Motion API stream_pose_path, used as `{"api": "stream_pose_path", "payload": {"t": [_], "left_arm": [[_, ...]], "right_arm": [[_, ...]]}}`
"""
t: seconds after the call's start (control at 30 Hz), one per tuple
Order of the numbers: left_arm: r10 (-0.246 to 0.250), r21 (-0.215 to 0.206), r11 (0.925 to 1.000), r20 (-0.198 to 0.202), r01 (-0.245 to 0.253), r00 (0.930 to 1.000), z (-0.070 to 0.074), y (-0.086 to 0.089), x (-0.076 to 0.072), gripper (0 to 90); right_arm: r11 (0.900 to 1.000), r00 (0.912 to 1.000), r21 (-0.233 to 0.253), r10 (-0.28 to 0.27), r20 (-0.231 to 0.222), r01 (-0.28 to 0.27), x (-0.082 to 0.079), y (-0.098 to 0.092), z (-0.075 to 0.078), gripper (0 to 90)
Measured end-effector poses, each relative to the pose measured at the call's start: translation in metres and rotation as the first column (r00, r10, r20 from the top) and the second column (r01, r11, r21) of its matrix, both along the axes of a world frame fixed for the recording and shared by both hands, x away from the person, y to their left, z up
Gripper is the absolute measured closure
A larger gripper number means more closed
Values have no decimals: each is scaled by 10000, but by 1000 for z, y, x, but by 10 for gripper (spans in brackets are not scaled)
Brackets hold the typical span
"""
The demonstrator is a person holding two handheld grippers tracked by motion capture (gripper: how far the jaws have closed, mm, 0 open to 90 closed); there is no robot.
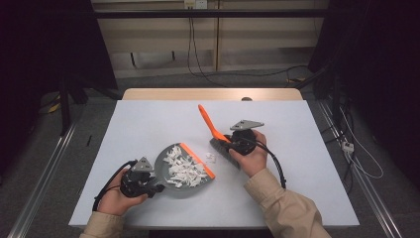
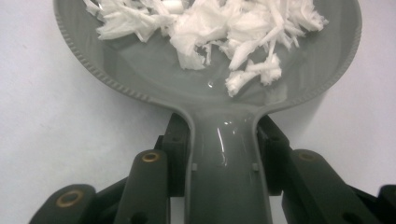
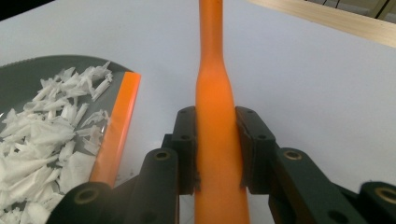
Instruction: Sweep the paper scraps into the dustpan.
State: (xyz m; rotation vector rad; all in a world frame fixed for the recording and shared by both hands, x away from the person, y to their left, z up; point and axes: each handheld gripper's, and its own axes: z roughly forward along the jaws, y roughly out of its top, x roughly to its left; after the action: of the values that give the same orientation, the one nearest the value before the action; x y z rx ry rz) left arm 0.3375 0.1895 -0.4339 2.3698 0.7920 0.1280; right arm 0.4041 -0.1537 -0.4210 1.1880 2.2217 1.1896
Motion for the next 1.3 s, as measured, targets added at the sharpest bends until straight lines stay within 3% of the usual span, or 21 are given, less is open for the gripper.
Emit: {"api": "stream_pose_path", "payload": {"t": [0.13, 0.3, 0.47, 0.53, 0.7, 0.9, 1.3], "left_arm": [[53, -32, 10000, -46, -53, 10000, 1, -5, 1, 638], [-56, 139, 9999, -102, 58, 9999, -3, -15, 3, 638], [-60, 232, 9997, -138, 64, 9999, -4, -20, 5, 638], [-52, 154, 9999, -141, 54, 9999, -4, -19, 5, 638], [121, 44, 9999, -33, -121, 9999, -5, -21, 7, 637], [279, -14, 9996, -3, -279, 9996, -6, -27, 9, 637], [272, -154, 9995, 2, -272, 9996, -7, -25, 9, 636]], "right_arm": [[9992, 9994, -215, 352, 52, -351, -9, 13, 1, 714], [9979, 9979, 201, 627, -186, -623, -15, 27, 1, 715], [9961, 9963, 324, 830, -237, -823, -17, 37, 2, 715], [9959, 9960, 271, 870, -203, -865, -17, 39, 3, 715], [9924, 9942, 721, 1027, -316, -1002, -17, 41, 7, 716], [9879, 9900, 737, 1389, -256, -1367, -20, 50, 11, 716], [9907, 9949, 913, 994, 149, -1004, -13, 33, 27, 716]]}}
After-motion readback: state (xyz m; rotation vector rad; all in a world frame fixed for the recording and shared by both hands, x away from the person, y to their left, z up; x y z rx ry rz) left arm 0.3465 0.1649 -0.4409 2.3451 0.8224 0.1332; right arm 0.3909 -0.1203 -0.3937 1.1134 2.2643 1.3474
